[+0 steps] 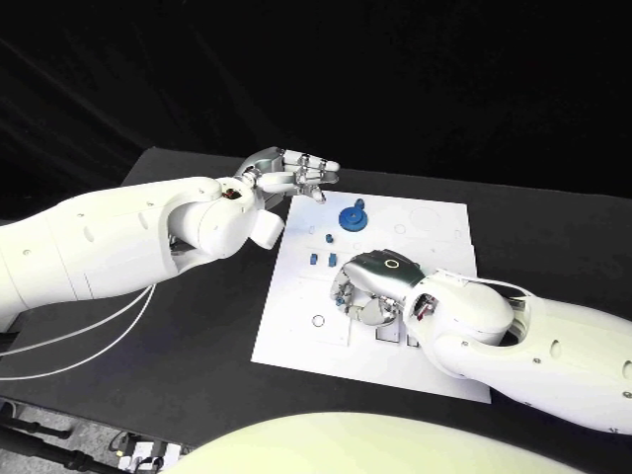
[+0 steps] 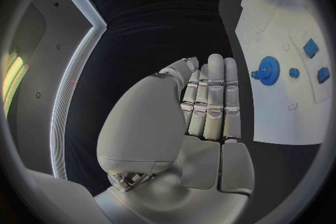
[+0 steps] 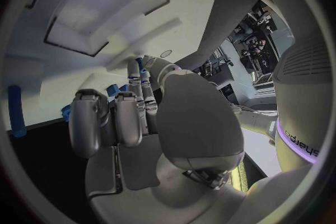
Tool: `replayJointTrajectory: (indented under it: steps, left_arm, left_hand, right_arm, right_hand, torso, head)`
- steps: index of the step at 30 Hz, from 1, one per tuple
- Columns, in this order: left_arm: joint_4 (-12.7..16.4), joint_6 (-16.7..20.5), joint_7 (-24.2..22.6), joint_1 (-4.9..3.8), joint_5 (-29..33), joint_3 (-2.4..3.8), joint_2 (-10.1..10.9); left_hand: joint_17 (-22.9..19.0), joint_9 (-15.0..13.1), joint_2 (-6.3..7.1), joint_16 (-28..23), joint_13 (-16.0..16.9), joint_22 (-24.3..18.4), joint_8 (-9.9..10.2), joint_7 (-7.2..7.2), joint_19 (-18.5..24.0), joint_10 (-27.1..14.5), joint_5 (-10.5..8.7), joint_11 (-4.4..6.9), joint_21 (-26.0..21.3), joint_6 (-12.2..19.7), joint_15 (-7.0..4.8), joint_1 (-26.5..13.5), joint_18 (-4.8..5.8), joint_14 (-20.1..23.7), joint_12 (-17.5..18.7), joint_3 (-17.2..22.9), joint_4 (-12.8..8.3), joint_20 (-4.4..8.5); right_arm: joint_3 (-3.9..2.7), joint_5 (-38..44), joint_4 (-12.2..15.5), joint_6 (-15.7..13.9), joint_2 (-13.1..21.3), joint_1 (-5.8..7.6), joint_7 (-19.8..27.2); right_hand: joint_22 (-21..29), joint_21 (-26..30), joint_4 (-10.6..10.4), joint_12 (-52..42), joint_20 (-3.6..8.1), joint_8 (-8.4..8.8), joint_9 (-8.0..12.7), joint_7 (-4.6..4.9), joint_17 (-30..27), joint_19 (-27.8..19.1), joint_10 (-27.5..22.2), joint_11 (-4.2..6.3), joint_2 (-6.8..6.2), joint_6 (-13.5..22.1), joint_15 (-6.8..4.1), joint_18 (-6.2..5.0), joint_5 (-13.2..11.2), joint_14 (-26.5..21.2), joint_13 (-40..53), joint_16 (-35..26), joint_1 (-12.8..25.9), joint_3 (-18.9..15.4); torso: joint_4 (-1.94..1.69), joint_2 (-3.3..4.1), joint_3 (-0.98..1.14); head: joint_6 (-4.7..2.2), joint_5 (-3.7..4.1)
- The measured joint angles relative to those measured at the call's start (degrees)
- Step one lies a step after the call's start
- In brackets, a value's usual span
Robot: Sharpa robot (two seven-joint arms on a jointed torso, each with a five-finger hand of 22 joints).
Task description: Assemble the parts on the task board
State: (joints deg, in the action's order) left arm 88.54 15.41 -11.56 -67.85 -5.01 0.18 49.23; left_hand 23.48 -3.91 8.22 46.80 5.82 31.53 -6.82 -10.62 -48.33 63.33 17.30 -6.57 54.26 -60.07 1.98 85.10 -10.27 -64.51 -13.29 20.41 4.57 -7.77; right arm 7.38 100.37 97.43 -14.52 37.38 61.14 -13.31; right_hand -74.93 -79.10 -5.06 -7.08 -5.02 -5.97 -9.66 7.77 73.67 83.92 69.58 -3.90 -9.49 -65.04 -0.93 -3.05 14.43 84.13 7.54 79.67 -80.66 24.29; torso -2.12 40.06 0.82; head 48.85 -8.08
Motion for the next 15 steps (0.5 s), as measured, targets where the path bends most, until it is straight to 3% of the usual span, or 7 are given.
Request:
replayJointTrajectory:
  steps: [6,15]
  left_arm:
    - [-0.03,-0.09,0.10,0.00,0.00,0.00,0.00]
    - [-0.04,-0.25,0.26,0.00,0.00,0.00,0.08]
  left_hand:
    - [-0.08,0.00,0.00,-0.22,0.00,0.00,0.00,0.00,0.00,-0.21,0.00,-0.21,0.00,0.00,0.20,0.00,0.01,-0.21,-0.26,-0.16,-0.16,0.00]
    - [-0.09,0.00,0.00,-0.22,-0.01,0.00,0.00,0.00,0.00,-0.21,0.00,-0.21,0.00,0.00,0.20,0.00,0.00,-0.21,-0.26,-0.16,-0.16,0.00]
  right_arm:
    - [0.02,0.03,0.06,-0.09,0.11,0.00,-0.07]
    - [0.12,0.32,1.20,-0.99,1.50,-0.07,-0.28]
  right_hand:
    - [0.00,1.25,0.00,1.45,-0.54,1.96,1.00,1.23,-0.29,-0.54,-2.69,-1.27,-0.71,3.06,0.85,0.00,0.00,-0.20,-0.85,0.00,1.00,0.00]
    - [0.01,2.56,0.32,2.10,-1.23,2.13,1.71,1.37,-0.87,-1.24,-4.37,-1.72,-1.46,5.05,1.25,0.00,0.00,-0.21,-1.20,-0.31,1.76,-0.33]
  torso:
    - [0.01,-0.04,0.00]
    - [0.01,-0.04,0.01]
  head:
    - [0.02,0.02]
    - [-0.09,0.12]
